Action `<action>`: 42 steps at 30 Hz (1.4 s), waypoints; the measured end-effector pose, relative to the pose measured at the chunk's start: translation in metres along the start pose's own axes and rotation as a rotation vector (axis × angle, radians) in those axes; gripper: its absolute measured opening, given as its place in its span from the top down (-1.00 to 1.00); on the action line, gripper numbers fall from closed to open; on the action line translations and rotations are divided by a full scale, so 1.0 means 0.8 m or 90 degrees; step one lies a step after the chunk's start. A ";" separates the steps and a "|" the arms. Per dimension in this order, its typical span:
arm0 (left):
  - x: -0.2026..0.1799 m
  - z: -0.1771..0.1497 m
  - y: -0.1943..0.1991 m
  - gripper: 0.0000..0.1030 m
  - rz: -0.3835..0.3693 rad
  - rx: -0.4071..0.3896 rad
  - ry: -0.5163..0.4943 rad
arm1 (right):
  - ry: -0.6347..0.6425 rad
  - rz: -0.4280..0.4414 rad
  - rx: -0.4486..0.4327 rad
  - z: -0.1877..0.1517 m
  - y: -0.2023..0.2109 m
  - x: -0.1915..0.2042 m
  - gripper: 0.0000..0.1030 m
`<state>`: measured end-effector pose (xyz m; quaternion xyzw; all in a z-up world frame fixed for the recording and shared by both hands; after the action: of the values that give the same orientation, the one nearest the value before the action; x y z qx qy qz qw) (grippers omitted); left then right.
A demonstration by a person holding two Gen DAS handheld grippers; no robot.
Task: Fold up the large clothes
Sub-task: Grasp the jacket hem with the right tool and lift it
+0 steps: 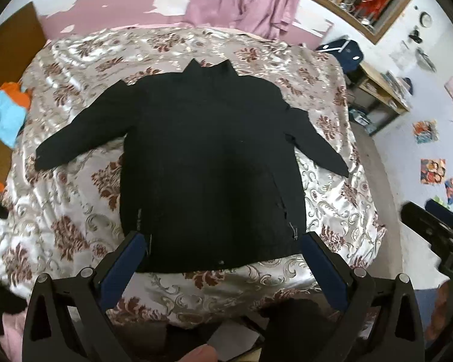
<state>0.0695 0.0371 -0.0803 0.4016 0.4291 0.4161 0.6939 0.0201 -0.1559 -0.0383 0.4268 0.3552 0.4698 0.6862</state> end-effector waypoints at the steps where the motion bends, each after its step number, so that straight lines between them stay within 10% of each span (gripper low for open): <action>1: 0.001 0.004 -0.003 -1.00 -0.009 0.002 -0.009 | -0.015 0.004 -0.010 -0.005 0.008 -0.002 -0.98; 9: -0.021 0.034 -0.028 -1.00 -0.044 0.020 -0.044 | -0.019 0.023 -0.014 -0.035 0.008 -0.045 -0.98; 21: -0.103 0.087 -0.149 -1.00 0.054 0.105 0.018 | -0.058 0.140 0.021 0.013 -0.131 -0.174 -0.98; 32: -0.175 0.167 -0.331 -1.00 0.112 0.138 0.032 | -0.057 0.140 0.079 0.074 -0.433 -0.402 -0.98; 42: -0.187 0.219 -0.448 -1.00 0.149 0.153 0.003 | -0.246 0.174 0.141 0.156 -0.674 -0.603 -0.98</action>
<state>0.2730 -0.2547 -0.3150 0.5282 0.4278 0.4406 0.5864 0.1676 -0.7496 -0.4443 0.6252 0.2057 0.4266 0.6204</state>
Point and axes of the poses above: each gripper's, at about its wrist camera, not at the fingertips, and y roughly against the way its jaws point, x to its left, z to its top, the point moved 8 cm from there along -y, roughly the way its jaws point, and after that the axes turned 3 degrees about x, right-handed, at the moved point
